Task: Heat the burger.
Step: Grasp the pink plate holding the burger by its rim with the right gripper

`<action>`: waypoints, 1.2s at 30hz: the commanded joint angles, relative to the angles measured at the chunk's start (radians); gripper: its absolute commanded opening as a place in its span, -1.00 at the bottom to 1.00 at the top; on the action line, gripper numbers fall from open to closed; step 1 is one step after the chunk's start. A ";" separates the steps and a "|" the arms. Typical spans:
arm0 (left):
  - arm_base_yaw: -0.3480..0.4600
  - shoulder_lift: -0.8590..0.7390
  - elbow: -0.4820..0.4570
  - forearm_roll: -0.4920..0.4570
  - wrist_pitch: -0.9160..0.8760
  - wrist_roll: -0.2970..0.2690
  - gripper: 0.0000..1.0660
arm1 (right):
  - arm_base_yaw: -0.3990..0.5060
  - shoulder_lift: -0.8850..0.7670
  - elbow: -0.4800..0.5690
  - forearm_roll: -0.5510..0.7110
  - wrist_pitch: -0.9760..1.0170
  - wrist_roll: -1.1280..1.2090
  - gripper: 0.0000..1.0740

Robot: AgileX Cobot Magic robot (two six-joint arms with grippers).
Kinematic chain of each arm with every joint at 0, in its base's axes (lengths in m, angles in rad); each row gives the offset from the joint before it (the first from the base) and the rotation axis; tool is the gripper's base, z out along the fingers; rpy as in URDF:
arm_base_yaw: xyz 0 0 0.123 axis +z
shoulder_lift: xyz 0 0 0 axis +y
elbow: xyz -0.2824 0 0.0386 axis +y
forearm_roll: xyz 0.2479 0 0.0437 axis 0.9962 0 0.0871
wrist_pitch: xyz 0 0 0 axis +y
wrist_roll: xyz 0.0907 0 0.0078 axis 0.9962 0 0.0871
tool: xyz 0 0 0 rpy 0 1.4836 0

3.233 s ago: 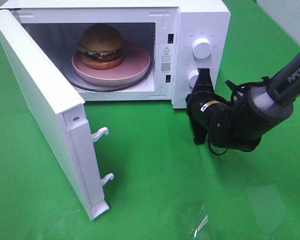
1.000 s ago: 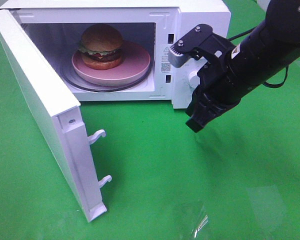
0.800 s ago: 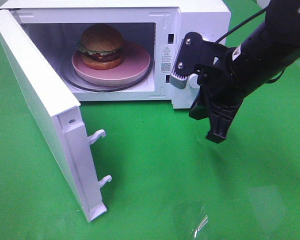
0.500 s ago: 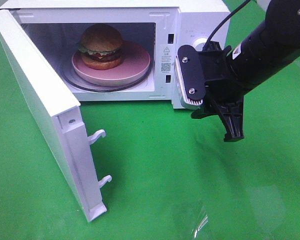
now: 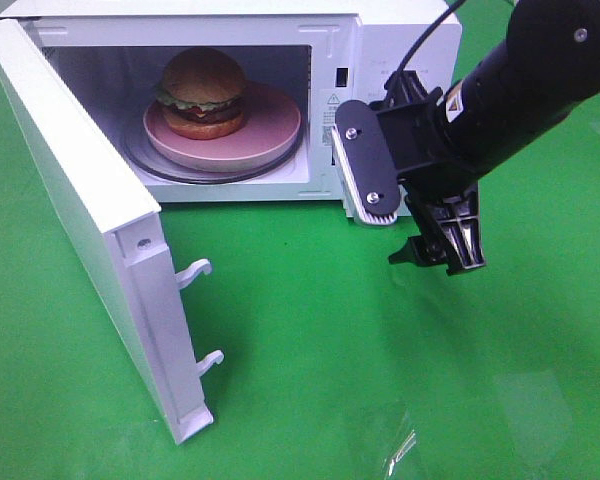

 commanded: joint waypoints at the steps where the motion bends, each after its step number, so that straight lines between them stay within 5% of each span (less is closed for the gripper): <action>1: 0.003 -0.003 0.003 -0.002 -0.014 0.000 0.88 | 0.034 0.030 -0.071 -0.106 0.004 0.091 0.75; 17: 0.003 -0.003 0.003 -0.002 -0.014 0.000 0.88 | 0.128 0.280 -0.367 -0.186 0.003 0.183 0.70; 36: 0.003 -0.003 0.003 -0.002 -0.014 0.000 0.88 | 0.128 0.514 -0.615 -0.181 -0.003 0.208 0.65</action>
